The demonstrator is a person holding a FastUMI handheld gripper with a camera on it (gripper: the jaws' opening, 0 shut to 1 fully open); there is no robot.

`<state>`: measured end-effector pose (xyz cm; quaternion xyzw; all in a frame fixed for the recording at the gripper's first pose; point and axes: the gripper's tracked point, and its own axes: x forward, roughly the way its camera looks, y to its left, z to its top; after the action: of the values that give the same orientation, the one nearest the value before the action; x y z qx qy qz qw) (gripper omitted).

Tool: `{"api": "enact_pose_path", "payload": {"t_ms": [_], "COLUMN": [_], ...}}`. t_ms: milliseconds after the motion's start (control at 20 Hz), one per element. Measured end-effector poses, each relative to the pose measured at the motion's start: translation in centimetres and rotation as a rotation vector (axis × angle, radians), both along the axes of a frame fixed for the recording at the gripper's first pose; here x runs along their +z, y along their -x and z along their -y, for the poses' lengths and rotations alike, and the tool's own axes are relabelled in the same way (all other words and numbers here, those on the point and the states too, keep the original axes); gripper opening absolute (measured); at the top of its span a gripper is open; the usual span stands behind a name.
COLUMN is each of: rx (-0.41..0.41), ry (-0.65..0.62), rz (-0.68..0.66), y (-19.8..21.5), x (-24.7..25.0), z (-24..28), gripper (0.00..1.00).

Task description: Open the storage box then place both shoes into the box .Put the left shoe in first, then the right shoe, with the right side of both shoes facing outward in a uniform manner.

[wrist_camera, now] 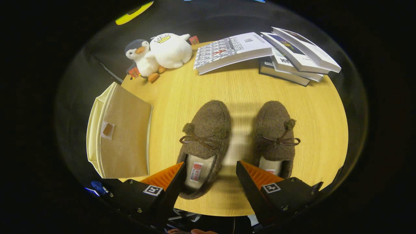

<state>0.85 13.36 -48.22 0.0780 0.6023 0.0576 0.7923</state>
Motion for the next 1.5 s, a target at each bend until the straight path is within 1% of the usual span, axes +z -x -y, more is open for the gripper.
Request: {"api": "enact_pose_path", "payload": {"t_ms": [150, 250, 300, 400, 450, 500, 550, 600, 650, 700, 750, 800, 950, 1200, 1350, 1500], "rx": [0.026, 0.028, 0.022, 0.011, 0.009, 0.014, 0.016, 0.021, 0.036, 0.022, -0.010, -0.025, -0.005, 0.044, 0.088, 0.159], "ry": [0.037, 0.051, 0.058, 0.047, 0.034, 0.050, 0.071, 0.062, 0.055, 0.061, 0.059, 0.052, 0.023, -0.020, -0.062, -0.103], "rz": [-0.038, -0.055, -0.069, -0.081, -0.092, -0.099, -0.094, -0.092, -0.092, -0.091, -0.092, -0.092, -0.082, -0.028, 0.025, 0.076], "y": [-0.6, -1.2, -1.3, -1.6, -1.7, -1.6, -1.6, -1.6, -1.6, -1.8, -1.7, -1.6, -1.4, -1.4, -2.0, -2.9], "x": [-1.9, -3.0, -3.6, -4.3, -4.4, -4.6, -4.7, -4.8, -4.6, -4.4, -4.3, -3.8, -1.1, 5.9, 10.8, 15.3], "z": [0.0, 0.1, 0.1, -0.1, -0.3, -0.1, 0.6, 0.4, 0.4, 0.9, 1.2, 1.3, 0.7, -1.3, -3.8, -7.5], "gripper": [0.94, 0.93, 0.90, 0.78, 0.58, 0.51, 0.33, 0.15, 0.14, 0.14, 0.01, 0.01, 0.00, 0.00, 0.00, 0.01]}}
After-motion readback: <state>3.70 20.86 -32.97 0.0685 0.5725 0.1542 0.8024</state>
